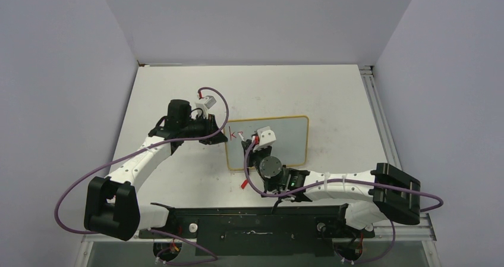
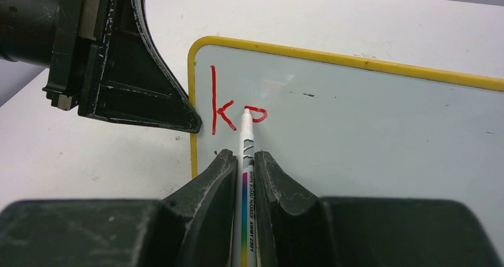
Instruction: Write a sentence on the whiteboard
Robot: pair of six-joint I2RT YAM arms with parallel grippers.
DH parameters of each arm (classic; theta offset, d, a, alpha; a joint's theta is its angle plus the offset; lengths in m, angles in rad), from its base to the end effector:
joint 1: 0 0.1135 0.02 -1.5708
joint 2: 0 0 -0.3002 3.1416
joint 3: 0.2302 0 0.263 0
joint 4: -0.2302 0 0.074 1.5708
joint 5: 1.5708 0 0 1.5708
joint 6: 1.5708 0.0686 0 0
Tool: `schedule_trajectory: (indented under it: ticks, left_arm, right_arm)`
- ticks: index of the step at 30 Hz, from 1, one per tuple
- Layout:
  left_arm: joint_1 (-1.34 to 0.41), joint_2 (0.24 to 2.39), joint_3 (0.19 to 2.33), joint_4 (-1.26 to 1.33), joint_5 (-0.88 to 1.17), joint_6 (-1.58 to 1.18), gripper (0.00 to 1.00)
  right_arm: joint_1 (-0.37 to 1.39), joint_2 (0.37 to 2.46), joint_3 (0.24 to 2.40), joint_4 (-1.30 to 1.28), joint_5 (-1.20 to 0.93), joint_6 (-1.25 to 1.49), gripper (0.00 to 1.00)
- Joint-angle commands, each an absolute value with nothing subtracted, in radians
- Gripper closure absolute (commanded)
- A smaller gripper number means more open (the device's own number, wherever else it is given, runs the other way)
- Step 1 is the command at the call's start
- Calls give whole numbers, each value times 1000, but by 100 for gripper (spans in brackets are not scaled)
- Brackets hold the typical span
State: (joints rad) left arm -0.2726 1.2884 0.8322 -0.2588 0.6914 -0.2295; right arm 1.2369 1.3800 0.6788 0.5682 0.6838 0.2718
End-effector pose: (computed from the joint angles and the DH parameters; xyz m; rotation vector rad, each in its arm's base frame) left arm 0.2660 -0.1198 0.2597 0.4218 2.2619 -1.0494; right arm 0.1470 0.2914 0.2720 -0.3061 1.6763 0.5531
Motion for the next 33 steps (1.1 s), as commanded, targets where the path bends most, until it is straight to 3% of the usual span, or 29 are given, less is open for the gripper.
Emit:
schedule_trajectory:
  ticks: [1,33]
  left_arm:
    - [-281,1258,867,-244,720,-235,99]
    - [-281,1253,867,-247,714,-235,100]
  right_arm:
    - [1232,1395,715,612,675,269,95]
    - [1255,1337,629,549,741,341,95]
